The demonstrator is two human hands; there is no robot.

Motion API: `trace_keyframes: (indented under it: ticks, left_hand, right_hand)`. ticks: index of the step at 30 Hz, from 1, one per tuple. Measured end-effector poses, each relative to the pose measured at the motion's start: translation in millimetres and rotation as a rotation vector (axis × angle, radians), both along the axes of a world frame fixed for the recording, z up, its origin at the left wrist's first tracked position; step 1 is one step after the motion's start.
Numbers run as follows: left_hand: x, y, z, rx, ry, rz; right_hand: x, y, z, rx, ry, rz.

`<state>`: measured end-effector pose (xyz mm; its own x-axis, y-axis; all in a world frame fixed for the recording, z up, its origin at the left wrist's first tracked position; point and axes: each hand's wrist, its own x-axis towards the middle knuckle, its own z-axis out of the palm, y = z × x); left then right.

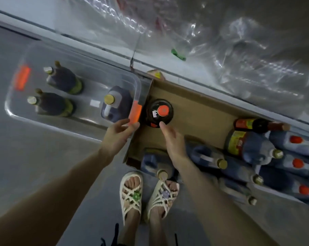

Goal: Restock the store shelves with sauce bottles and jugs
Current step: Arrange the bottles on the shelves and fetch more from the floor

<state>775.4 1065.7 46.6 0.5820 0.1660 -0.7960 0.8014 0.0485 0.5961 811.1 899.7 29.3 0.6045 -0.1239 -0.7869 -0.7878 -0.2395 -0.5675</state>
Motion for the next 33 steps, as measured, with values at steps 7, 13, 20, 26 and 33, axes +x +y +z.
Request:
trace_keyframes:
  ticks: [7,13,20,26,33]
  left_hand:
    - [2,0,-40,-0.007,-0.005,-0.024]
    - [15,5,-45,-0.002,-0.014,-0.019]
    - [25,9,-42,0.007,-0.034,-0.042]
    - [25,12,-27,0.012,-0.038,-0.083]
    - [22,5,5,-0.029,-0.025,-0.146]
  right_hand:
    - [5,17,-43,0.01,0.041,-0.095]
    - [12,35,-58,0.084,0.047,-0.199]
    - [24,33,-65,0.165,0.027,-0.277]
    - [43,17,-52,0.109,-0.015,-0.284]
    - [26,-9,-10,0.029,-0.024,-0.264]
